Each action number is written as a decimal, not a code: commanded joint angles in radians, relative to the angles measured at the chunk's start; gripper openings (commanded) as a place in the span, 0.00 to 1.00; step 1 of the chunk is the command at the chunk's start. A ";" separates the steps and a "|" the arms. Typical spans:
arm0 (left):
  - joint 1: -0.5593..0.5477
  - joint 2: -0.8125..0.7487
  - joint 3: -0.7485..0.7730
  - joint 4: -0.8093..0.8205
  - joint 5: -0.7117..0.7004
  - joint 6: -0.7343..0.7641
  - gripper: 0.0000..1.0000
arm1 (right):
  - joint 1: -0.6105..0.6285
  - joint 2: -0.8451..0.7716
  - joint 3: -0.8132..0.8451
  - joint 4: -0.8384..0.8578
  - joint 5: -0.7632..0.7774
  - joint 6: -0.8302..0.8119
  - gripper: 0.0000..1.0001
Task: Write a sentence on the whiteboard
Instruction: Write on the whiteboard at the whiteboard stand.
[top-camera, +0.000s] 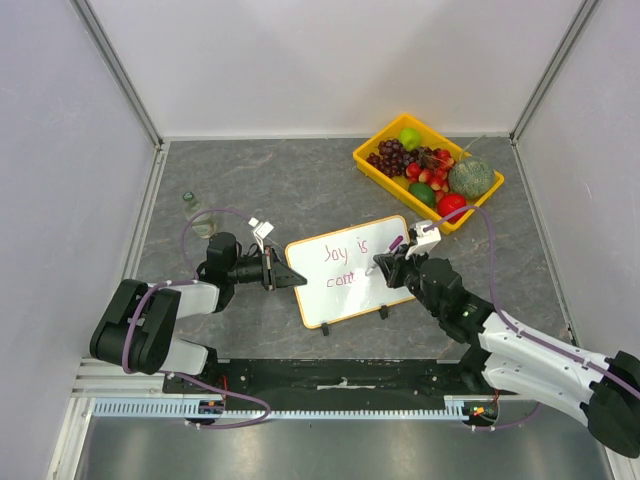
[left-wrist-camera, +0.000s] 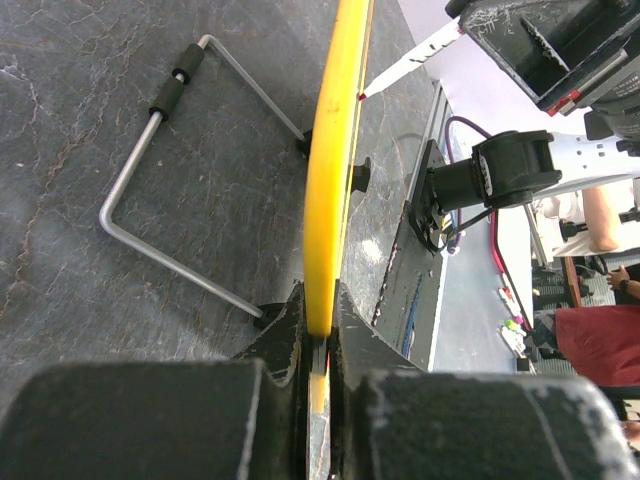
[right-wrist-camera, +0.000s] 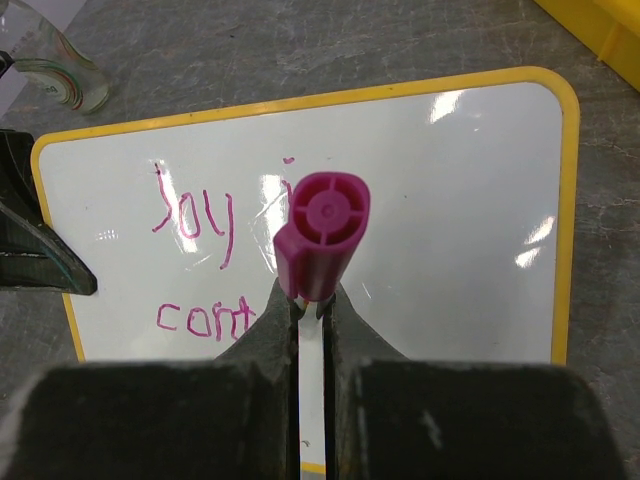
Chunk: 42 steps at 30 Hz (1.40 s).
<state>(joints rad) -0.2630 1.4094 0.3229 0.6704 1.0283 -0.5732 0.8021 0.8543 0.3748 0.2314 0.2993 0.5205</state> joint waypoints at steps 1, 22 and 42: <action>-0.001 0.017 0.010 -0.019 -0.050 0.015 0.02 | -0.003 -0.029 -0.025 -0.007 0.006 -0.011 0.00; -0.002 0.017 0.010 -0.019 -0.050 0.016 0.02 | -0.006 0.003 0.067 -0.001 0.087 -0.017 0.00; -0.001 0.022 0.011 -0.017 -0.048 0.016 0.02 | -0.007 -0.050 -0.022 -0.079 0.029 -0.010 0.00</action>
<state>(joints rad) -0.2630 1.4105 0.3229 0.6704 1.0286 -0.5732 0.7998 0.8219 0.3737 0.1837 0.3367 0.5091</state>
